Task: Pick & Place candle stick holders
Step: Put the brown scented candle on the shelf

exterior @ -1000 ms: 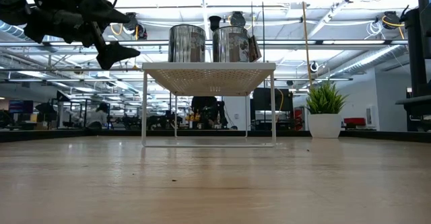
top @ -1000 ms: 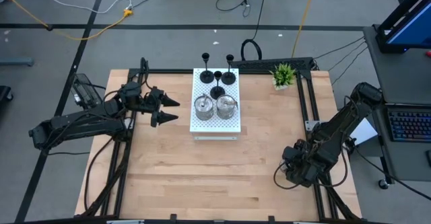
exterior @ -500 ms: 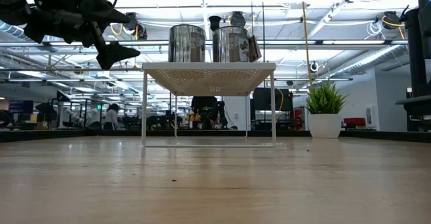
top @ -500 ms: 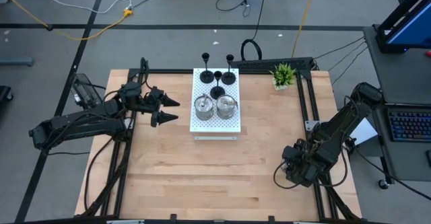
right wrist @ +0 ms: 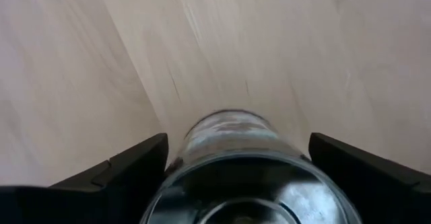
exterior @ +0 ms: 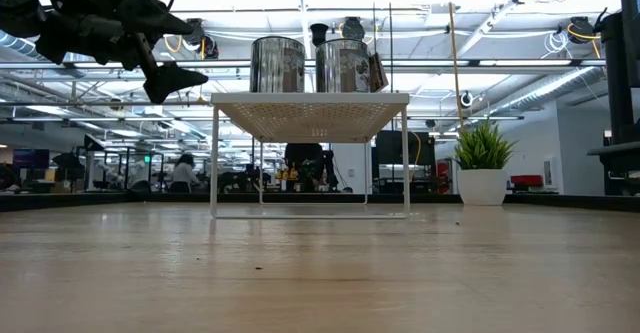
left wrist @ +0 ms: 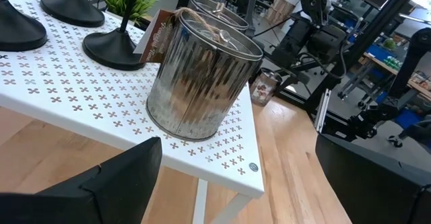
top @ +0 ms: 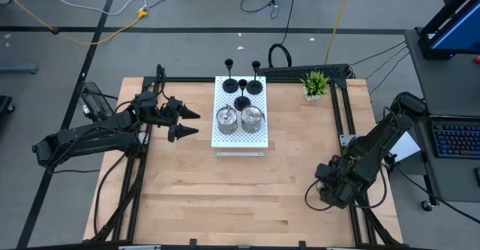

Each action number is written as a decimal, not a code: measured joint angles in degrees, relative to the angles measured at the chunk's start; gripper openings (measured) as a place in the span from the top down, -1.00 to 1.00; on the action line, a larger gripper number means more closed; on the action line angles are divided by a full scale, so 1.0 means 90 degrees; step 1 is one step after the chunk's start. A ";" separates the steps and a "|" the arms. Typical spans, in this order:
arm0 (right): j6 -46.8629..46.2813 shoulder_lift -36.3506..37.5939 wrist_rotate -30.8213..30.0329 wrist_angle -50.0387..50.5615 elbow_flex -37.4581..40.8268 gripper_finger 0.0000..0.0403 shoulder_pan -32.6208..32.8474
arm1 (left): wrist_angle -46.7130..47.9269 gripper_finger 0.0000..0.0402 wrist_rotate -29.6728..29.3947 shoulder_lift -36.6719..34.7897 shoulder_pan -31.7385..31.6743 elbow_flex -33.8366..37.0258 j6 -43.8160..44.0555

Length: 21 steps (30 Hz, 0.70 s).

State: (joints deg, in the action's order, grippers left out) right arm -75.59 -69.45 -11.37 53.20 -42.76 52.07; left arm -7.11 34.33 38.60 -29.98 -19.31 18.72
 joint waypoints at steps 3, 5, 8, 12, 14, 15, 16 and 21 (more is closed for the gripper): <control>-0.0016 -0.0002 0.0136 0.0060 0.0002 -0.83 0.0002 | 0.0002 -0.99 0.0000 -0.0001 0.0000 -0.0002 -0.0002; -0.0016 -0.0002 0.0126 0.0060 0.0002 -0.88 0.0002 | 0.0002 -0.99 0.0000 -0.0001 0.0000 0.0000 -0.0002; -0.0046 -0.0002 0.0141 -0.0005 0.0080 -0.93 0.0003 | 0.0002 -0.99 0.0000 -0.0001 0.0000 -0.0002 -0.0005; -0.0265 -0.0002 0.0658 -0.0240 0.0359 -0.96 0.0103 | 0.0001 -0.99 0.0000 -0.0001 0.0000 -0.0002 -0.0021; -0.0366 -0.0002 0.0965 -0.0482 0.0543 -0.96 0.0178 | 0.0002 -0.99 0.0000 0.0002 0.0002 0.0000 -0.0047; -0.0405 -0.0002 0.1116 -0.0621 0.0638 -0.96 0.0209 | 0.0002 -0.99 0.0000 -0.0001 0.0001 0.0000 -0.0055; -0.0483 -0.0002 0.1256 -0.0742 0.0717 -0.95 0.0231 | 0.0002 -0.99 0.0000 -0.0001 0.0000 -0.0002 -0.0066; -0.0670 0.0015 0.1399 -0.0968 0.0904 -0.95 0.0233 | 0.0002 -0.99 0.0000 -0.0001 0.0000 -0.0002 -0.0090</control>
State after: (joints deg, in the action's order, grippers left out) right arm -81.62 -69.32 1.23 44.49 -34.63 54.17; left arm -7.09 34.33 38.59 -29.98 -19.33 17.91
